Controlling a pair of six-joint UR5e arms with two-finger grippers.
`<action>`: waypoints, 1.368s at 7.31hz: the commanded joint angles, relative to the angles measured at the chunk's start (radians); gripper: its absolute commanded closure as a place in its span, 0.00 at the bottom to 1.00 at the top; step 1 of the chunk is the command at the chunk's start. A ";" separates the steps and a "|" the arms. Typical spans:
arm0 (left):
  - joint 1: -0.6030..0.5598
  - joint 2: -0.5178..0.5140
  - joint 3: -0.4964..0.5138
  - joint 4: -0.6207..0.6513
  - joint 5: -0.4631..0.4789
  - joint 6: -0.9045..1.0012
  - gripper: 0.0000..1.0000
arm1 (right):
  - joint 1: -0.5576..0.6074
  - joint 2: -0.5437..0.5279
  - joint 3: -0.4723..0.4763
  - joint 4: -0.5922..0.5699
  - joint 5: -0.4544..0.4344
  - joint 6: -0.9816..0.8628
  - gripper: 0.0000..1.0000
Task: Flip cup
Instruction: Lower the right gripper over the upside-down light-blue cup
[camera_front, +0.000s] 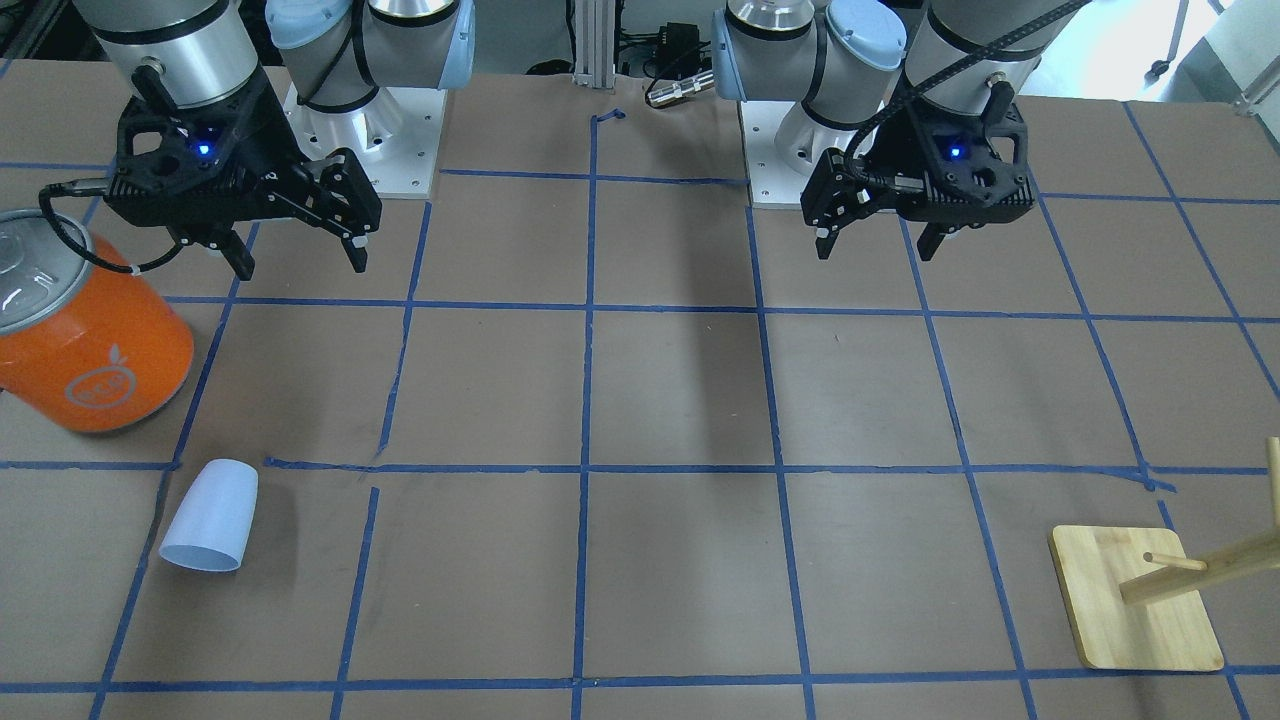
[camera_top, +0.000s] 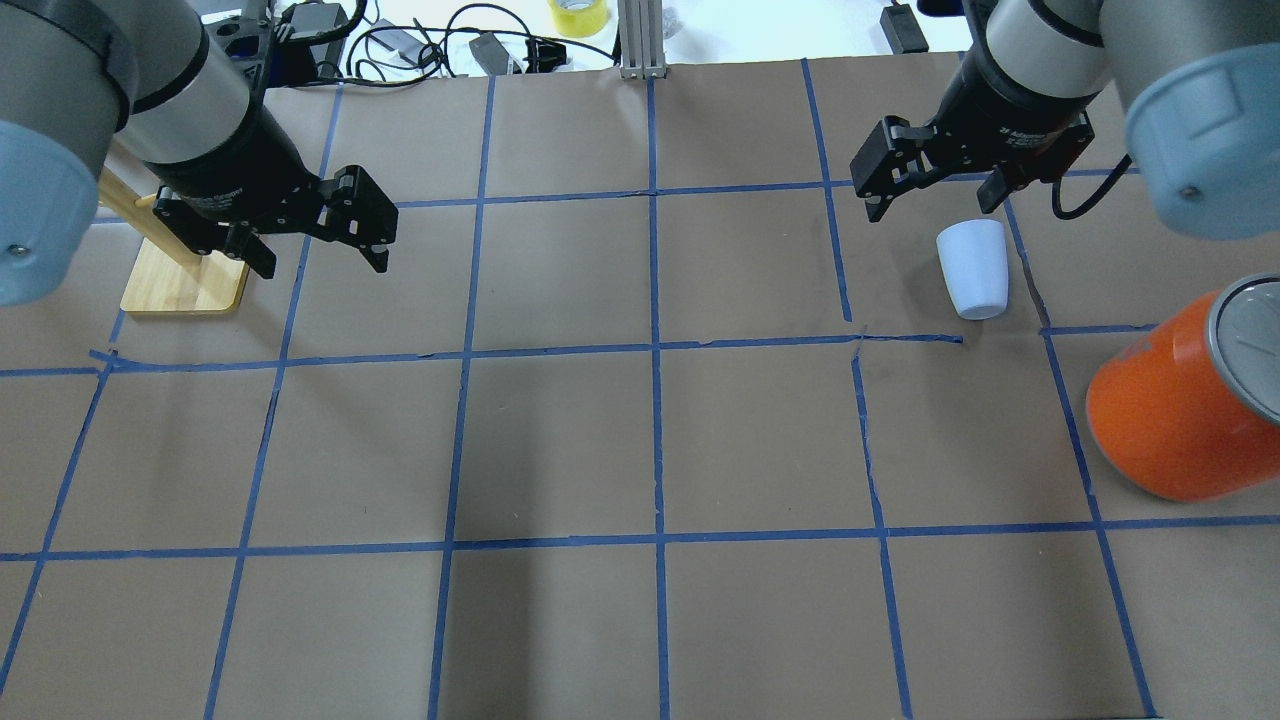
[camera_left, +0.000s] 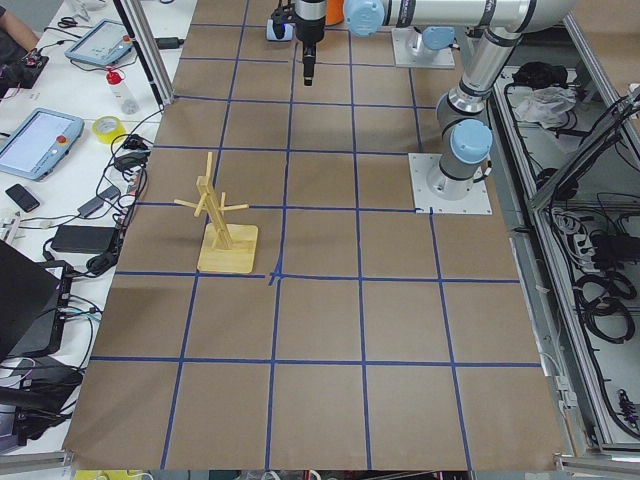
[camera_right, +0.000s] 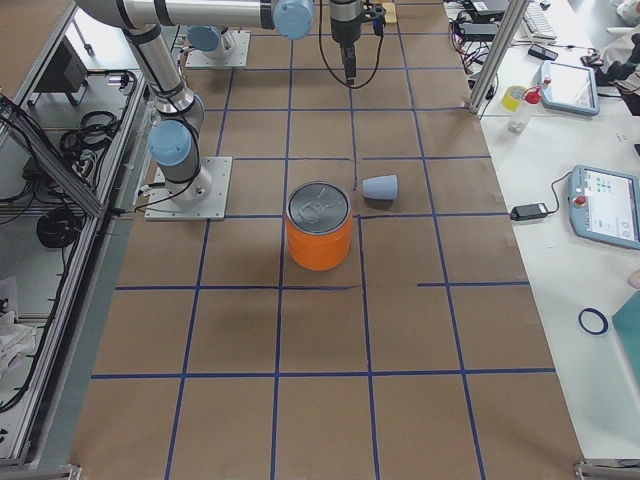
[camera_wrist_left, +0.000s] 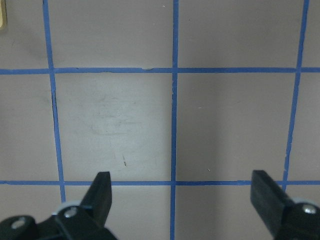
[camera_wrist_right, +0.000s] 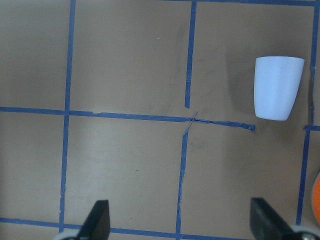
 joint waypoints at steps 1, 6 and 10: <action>0.000 0.000 0.001 -0.001 0.001 0.001 0.00 | 0.000 0.000 0.009 0.009 -0.002 -0.002 0.00; -0.002 -0.011 -0.005 0.005 0.004 -0.007 0.00 | -0.124 0.081 -0.005 -0.027 -0.059 -0.143 0.00; -0.002 -0.010 -0.017 0.007 0.004 -0.001 0.00 | -0.182 0.363 0.000 -0.397 -0.064 -0.130 0.01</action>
